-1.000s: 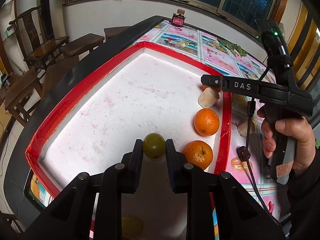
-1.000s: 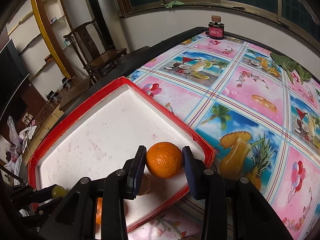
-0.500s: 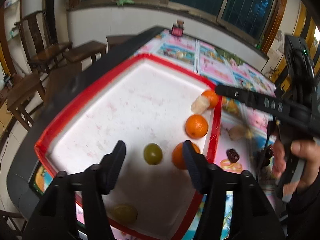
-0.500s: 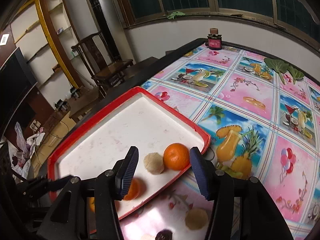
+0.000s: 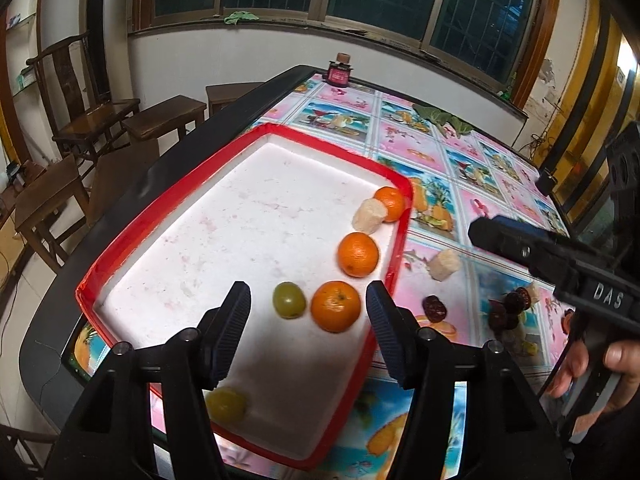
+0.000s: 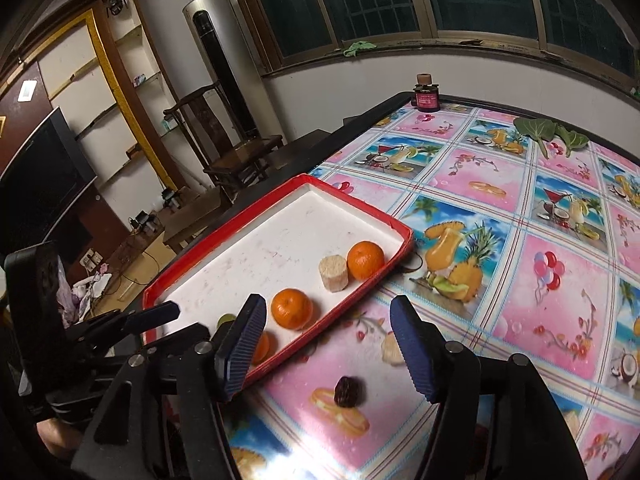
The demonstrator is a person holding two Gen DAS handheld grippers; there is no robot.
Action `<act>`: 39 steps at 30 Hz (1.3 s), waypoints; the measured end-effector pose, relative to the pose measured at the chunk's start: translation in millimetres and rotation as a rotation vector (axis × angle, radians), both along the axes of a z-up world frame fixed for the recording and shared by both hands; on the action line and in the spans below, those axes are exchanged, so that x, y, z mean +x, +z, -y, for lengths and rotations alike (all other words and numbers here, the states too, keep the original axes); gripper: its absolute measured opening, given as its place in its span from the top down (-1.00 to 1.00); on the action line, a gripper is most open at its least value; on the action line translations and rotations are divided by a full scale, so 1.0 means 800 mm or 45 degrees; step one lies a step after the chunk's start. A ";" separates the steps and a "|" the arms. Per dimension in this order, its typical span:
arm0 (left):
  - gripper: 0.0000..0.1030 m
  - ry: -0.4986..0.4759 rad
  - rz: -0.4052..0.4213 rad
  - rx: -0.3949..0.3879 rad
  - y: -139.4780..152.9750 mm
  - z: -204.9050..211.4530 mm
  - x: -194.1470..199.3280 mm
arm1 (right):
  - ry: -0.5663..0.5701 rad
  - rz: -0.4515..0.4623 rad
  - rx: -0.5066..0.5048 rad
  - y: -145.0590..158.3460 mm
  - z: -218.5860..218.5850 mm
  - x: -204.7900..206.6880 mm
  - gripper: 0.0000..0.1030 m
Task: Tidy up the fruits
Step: 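Move both open tools back toward the fruits on the tablecloth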
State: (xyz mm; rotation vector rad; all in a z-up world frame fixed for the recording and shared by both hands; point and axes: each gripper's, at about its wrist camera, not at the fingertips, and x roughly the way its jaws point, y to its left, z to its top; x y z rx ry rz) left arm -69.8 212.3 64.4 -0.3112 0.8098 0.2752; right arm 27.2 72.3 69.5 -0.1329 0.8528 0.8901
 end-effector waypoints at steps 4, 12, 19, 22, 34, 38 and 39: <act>-0.15 -0.033 0.011 0.015 0.008 0.015 0.001 | -0.044 -0.011 -0.004 0.001 0.019 -0.010 -0.28; -0.15 -0.090 0.012 0.021 0.014 0.041 0.003 | -0.058 -0.046 -0.041 -0.003 0.052 -0.022 -0.28; -0.15 -0.127 0.010 0.014 0.015 0.059 0.003 | -0.100 -0.066 -0.038 -0.003 0.087 -0.035 -0.29; -0.15 -0.160 0.009 0.014 0.016 0.072 0.004 | -0.124 -0.063 -0.040 -0.003 0.105 -0.038 -0.29; -0.20 -0.311 -0.026 0.003 0.010 0.125 0.008 | -0.250 -0.087 -0.104 -0.018 0.179 -0.027 -0.29; -0.20 -0.363 -0.034 0.001 0.008 0.144 0.012 | -0.309 -0.087 -0.110 -0.017 0.211 -0.022 -0.29; -0.20 -0.374 -0.038 -0.001 0.007 0.148 0.014 | -0.325 -0.088 -0.111 -0.017 0.219 -0.021 -0.29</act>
